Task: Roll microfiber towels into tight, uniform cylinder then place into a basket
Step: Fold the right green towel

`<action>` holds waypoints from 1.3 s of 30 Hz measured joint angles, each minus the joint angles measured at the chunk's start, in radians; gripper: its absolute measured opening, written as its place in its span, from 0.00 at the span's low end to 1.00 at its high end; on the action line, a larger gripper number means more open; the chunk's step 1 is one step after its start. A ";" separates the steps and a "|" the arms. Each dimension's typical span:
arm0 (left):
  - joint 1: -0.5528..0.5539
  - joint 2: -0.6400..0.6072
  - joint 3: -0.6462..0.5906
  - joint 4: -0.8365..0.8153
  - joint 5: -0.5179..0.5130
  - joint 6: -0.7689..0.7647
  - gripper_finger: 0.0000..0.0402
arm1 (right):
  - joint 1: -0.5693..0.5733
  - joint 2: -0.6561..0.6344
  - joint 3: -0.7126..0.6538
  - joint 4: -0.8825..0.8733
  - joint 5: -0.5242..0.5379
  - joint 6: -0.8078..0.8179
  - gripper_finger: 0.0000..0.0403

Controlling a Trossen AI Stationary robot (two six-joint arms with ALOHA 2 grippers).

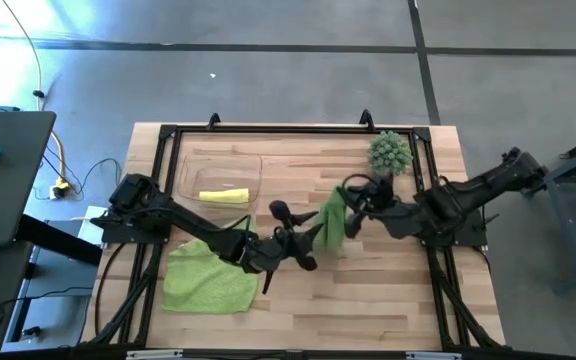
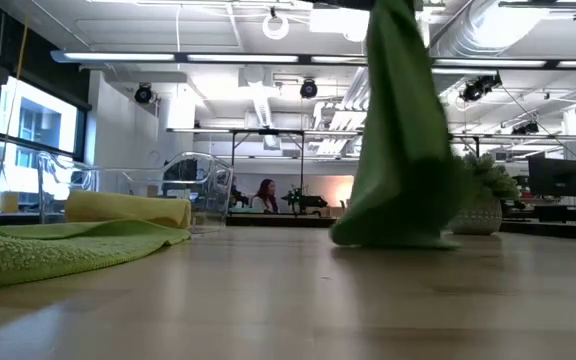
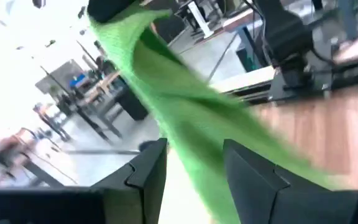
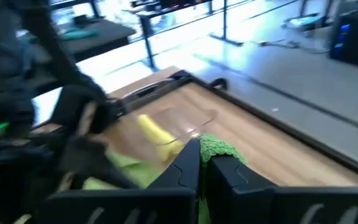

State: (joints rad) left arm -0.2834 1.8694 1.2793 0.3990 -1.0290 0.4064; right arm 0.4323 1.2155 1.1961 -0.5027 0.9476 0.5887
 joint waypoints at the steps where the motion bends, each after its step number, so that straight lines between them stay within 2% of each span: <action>1: -0.003 0.000 0.000 -0.008 0.012 -0.040 0.36 | -0.014 0.005 0.000 0.001 0.006 -0.012 0.00; 5: -0.006 0.004 0.000 -0.076 0.119 -0.164 0.36 | -0.063 0.034 -0.001 -0.001 0.013 -0.038 0.00; 10: 0.025 0.057 -0.001 -0.175 0.125 -0.202 0.36 | -0.085 0.065 -0.001 0.000 0.014 0.008 0.00; 13: 0.044 0.099 -0.002 -0.193 0.094 -0.193 0.36 | -0.085 0.073 -0.001 0.004 -0.019 0.065 0.00; 16: 0.049 0.128 -0.002 -0.186 -0.046 -0.194 0.36 | -0.076 0.073 -0.001 0.004 -0.070 0.096 0.00; 18: 0.049 0.135 -0.002 -0.145 -0.143 -0.194 0.36 | -0.067 0.073 -0.001 -0.002 -0.052 0.126 0.00; 20: 0.048 0.135 -0.002 -0.109 -0.175 -0.194 0.36 | -0.062 0.073 -0.001 -0.005 -0.005 0.155 0.00; 26: 0.040 0.135 -0.002 0.076 -0.087 -0.125 0.36 | -0.075 0.076 -0.001 0.003 0.044 0.200 0.00; 33: 0.053 0.135 -0.002 0.364 -0.049 0.006 0.36 | -0.079 0.076 -0.001 0.007 0.052 0.218 0.00; 39: 0.088 0.135 -0.002 0.466 -0.033 0.016 0.36 | -0.073 0.076 -0.001 0.008 0.052 0.191 0.00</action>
State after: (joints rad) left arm -0.1952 2.0048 1.2778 0.8647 -1.0622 0.4229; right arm 0.3597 1.2915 1.1950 -0.4947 1.0000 0.7795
